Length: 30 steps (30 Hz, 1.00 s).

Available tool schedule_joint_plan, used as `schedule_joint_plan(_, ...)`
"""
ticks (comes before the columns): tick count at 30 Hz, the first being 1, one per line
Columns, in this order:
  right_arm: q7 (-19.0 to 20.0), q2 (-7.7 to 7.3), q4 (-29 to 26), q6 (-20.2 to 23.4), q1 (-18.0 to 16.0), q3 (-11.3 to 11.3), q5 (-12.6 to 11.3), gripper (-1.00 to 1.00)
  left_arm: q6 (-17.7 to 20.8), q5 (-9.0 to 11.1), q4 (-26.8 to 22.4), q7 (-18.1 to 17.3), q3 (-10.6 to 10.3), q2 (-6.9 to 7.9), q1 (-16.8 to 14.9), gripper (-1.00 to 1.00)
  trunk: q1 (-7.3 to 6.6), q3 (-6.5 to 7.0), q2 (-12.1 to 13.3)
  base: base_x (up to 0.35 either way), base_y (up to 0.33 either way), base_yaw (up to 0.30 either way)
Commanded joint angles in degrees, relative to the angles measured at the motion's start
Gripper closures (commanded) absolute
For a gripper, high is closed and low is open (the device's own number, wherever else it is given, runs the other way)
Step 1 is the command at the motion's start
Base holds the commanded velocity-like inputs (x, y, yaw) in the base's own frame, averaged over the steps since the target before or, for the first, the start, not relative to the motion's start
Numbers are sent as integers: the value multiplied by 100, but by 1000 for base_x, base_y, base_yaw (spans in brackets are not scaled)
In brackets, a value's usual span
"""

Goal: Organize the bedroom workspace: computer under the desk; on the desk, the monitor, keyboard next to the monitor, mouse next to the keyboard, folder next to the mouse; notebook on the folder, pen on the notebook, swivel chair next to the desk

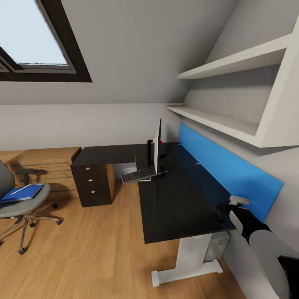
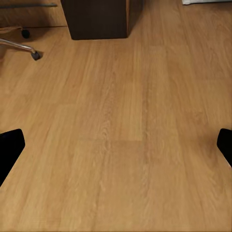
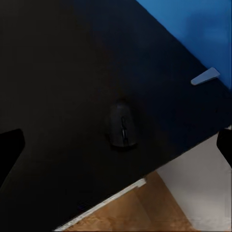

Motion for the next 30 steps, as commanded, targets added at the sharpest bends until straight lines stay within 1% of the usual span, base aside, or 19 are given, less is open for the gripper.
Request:
schedule_joint_plan(1, -21, -12, -19, 103, -3, 8, -59, -100, -12, 45, 2, 15, -53, -1, -4, -100, 1, -9, -7, 0, 0, 0)
schedule_joint_plan(5, -21, -40, -48, 325, -5, 6, -64, -100, -9, 47, 2, 37, -46, -9, -4, -100, 1, -9, -7, 3, 0, 0)
schedule_joint_plan(8, -18, -45, -54, 368, -5, 6, -65, -100, -7, 47, 2, 41, -43, -8, -4, -100, 1, -9, -7, 83, -6, 0)
schedule_joint_plan(18, -24, -55, -67, 422, -6, 8, -59, -100, 2, 54, 2, 45, -25, 3, -4, -100, 1, -9, -7, 265, -72, 0)
schedule_joint_plan(22, -25, -83, -66, 515, -8, 7, -58, -100, 12, 106, 3, 42, 55, 7, -4, -100, 1, -9, -7, 311, -116, 0)
schedule_joint_plan(24, -25, -122, -63, 707, -11, 4, -57, -100, 93, 179, 3, 36, 176, 9, -4, -100, 1, -9, -7, 296, -172, 0)
schedule_joint_plan(25, -26, -134, -63, 788, -12, 5, -57, -100, 158, 201, 3, 35, 222, 11, -4, -100, 1, -9, -7, 287, -191, 0)
schedule_joint_plan(26, -28, -173, -62, 1110, -14, 2, -57, -100, 653, 256, -7, 34, 359, 22, -4, -100, 1, -9, -7, 266, -224, 0)
schedule_joint_plan(28, -28, -186, -62, 1224, -14, 1, -57, -100, 982, 269, -18, 38, 396, 42, -4, -100, 1, -9, -7, 261, -230, 0)
schedule_joint_plan(29, -29, -194, -61, 1302, -17, 1, -57, -100, 1289, 278, -38, 36, 421, 88, -4, -100, 1, -9, -7, 246, -236, 0)
schedule_joint_plan(30, -29, -197, -61, 1329, -17, 1, -57, -100, 1412, 281, -55, 33, 430, 111, -4, -100, 1, -9, -7, 220, -220, 0)
